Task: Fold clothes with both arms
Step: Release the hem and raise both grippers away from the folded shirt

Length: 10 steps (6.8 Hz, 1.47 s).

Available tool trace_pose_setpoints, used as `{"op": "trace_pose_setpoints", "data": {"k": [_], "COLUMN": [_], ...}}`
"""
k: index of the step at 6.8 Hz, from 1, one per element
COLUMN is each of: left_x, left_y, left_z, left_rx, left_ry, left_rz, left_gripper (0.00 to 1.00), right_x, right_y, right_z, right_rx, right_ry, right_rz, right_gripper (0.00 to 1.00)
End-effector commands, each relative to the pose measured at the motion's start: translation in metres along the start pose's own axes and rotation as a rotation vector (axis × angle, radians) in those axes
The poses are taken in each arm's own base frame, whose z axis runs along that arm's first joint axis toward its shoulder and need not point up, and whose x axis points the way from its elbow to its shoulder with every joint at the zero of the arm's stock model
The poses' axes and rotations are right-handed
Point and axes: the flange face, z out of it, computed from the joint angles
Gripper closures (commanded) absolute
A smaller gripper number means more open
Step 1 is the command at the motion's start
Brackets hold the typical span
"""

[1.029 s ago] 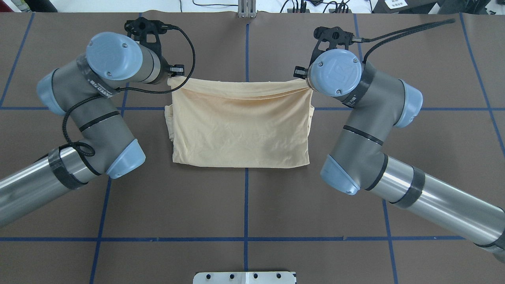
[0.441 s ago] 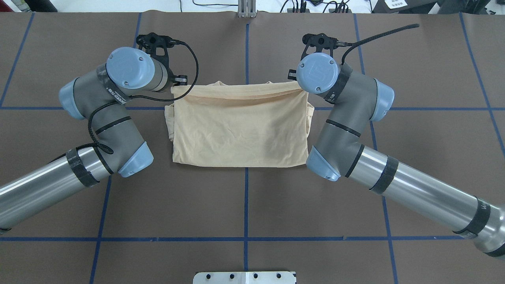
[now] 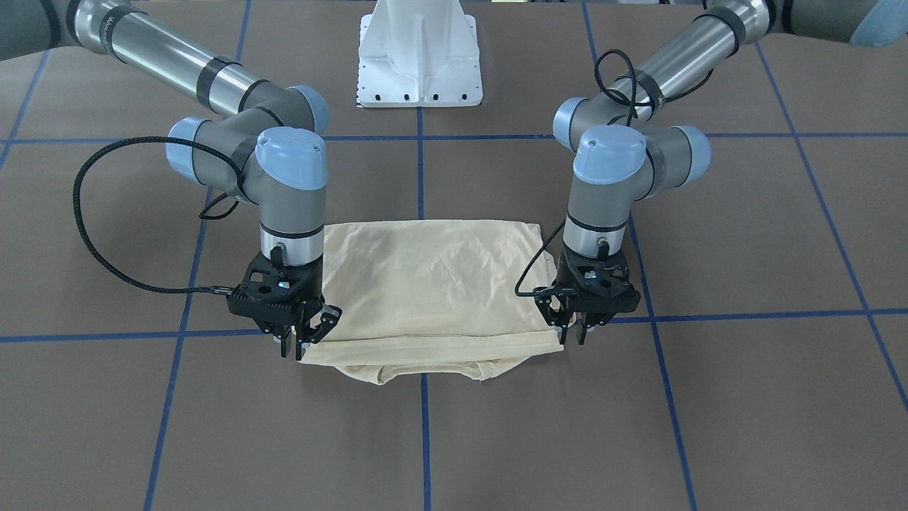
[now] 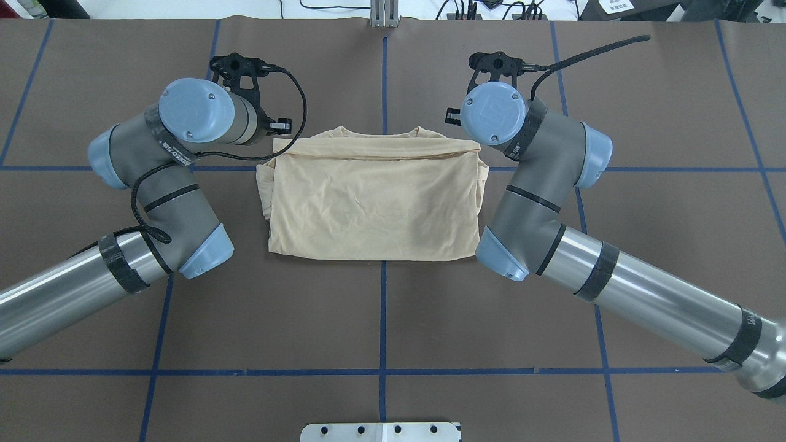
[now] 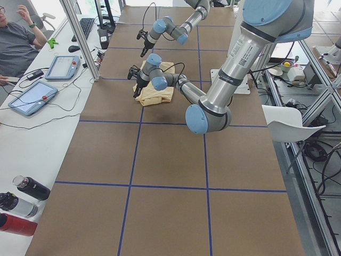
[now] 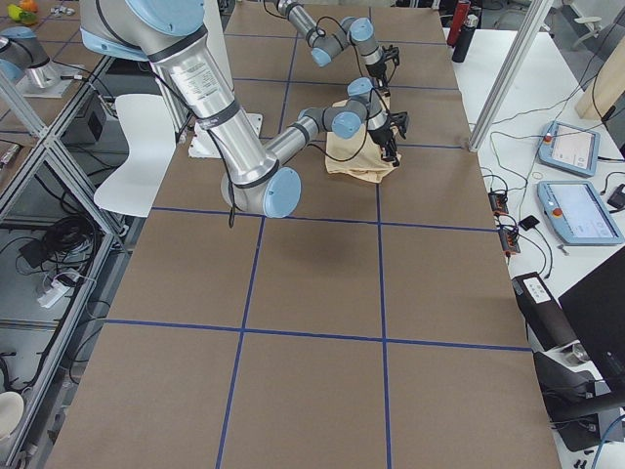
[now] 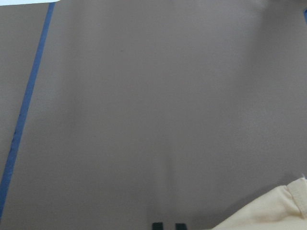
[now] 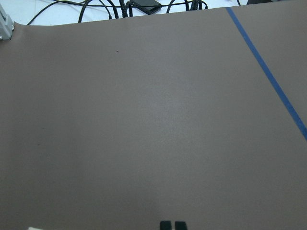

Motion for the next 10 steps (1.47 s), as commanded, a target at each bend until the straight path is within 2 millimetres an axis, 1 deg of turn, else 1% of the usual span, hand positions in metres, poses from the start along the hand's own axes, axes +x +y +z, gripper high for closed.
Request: {"op": "trace_pose_setpoints", "data": {"k": [1,2,3,4,5,6,7,10], "left_x": [0.002,-0.001,-0.006,-0.012,-0.019,-0.017,-0.014,-0.014], "left_y": [-0.003,0.000,0.011,0.019,0.033,0.037,0.042,0.044], "left_z": [-0.015,-0.027,-0.042,-0.068,-0.091,-0.102,-0.101,-0.099], "left_rx": [0.029,0.031,-0.008,-0.019,-0.033,-0.029,-0.033,-0.035], "left_ry": [0.053,0.076,0.122,0.171,0.210,0.227,0.229,0.226], "left_rz": [0.063,0.064,0.068,0.073,0.078,0.077,0.080,0.075], "left_gripper": [0.00,0.00,0.00,0.00,0.00,0.00,0.00,0.00], "right_x": [-0.003,0.001,0.009,0.018,0.037,0.055,0.060,0.059], "right_y": [-0.021,-0.029,-0.034,-0.038,-0.033,-0.029,-0.029,-0.028], "right_z": [-0.016,-0.025,-0.027,-0.035,-0.045,-0.054,-0.057,-0.059], "right_rx": [-0.088,-0.101,-0.129,-0.150,-0.162,-0.158,-0.162,-0.163], "right_ry": [-0.060,-0.083,-0.095,-0.113,-0.138,-0.147,-0.153,-0.157], "right_rz": [-0.020,-0.052,-0.060,-0.076,-0.117,-0.123,-0.123,-0.127], "right_gripper": [0.00,0.00,0.00,0.00,0.00,0.00,0.00,0.00]}}
